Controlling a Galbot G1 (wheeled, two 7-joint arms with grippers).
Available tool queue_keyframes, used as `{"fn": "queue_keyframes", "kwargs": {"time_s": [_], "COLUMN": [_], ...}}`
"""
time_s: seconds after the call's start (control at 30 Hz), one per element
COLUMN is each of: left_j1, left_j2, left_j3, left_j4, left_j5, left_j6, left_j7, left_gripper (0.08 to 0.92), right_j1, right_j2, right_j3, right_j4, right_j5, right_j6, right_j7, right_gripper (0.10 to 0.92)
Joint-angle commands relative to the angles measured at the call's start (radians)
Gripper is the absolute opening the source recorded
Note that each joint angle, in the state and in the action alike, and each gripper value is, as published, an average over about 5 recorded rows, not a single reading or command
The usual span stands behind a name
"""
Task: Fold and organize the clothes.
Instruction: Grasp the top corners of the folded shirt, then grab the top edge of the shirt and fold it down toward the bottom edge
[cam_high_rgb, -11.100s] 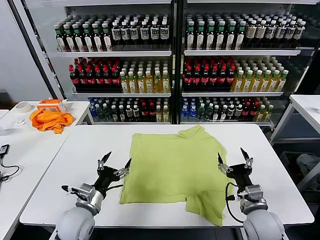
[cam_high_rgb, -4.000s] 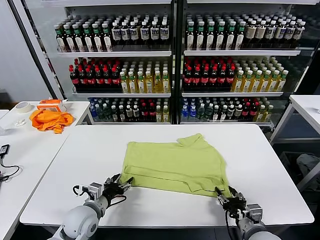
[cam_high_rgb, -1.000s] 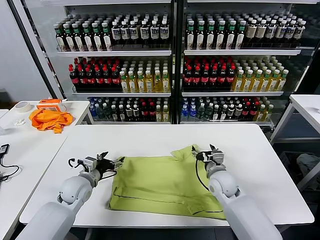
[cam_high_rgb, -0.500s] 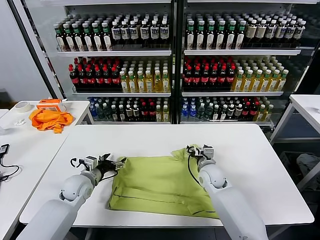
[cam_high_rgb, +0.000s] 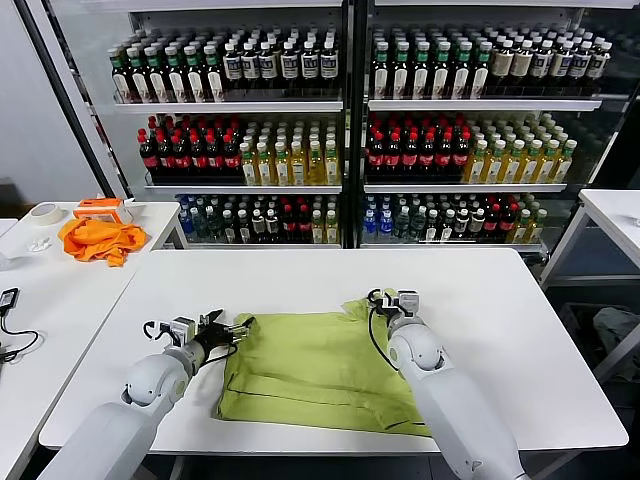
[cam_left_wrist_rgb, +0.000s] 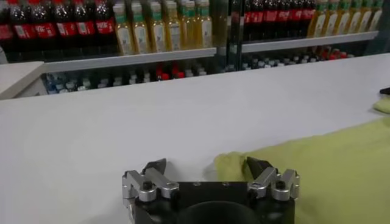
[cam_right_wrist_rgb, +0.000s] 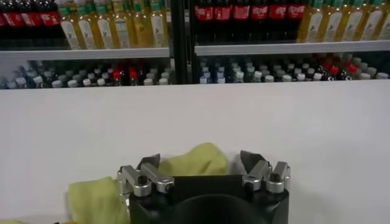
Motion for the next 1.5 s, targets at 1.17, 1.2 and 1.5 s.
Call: {"fn": "queue_keyframes", "kwargs": {"time_s": [1.17,1.2,1.5], "left_j1": [0.247,0.267,0.367], "left_j2": [0.081,0.083,0.089], "left_j3": [-0.079,-0.088,-0.146], "left_j4": [-0.285,-0.301,-0.347], "left_j5": [-0.073,-0.072,-0.065], "left_j6": [-0.111,-0.113,-0.134], "left_j7": [0.003,0.002,0.006], "left_gripper": [0.084,0.084,0.084], "right_j1": [-0.286,-0.313,-0.506], "right_j2": [-0.203,-0.209,-0.224], "right_j3": [0.070,0.080,0.146], "right_j4": [0.487,0.505,0.624], "right_j5": [0.066,0.065,0.021], "right_j6": [0.008,0.006,0.011], "right_j7": [0.027,0.027,0.002], "right_gripper": [0.112,0.112,0.112]}}
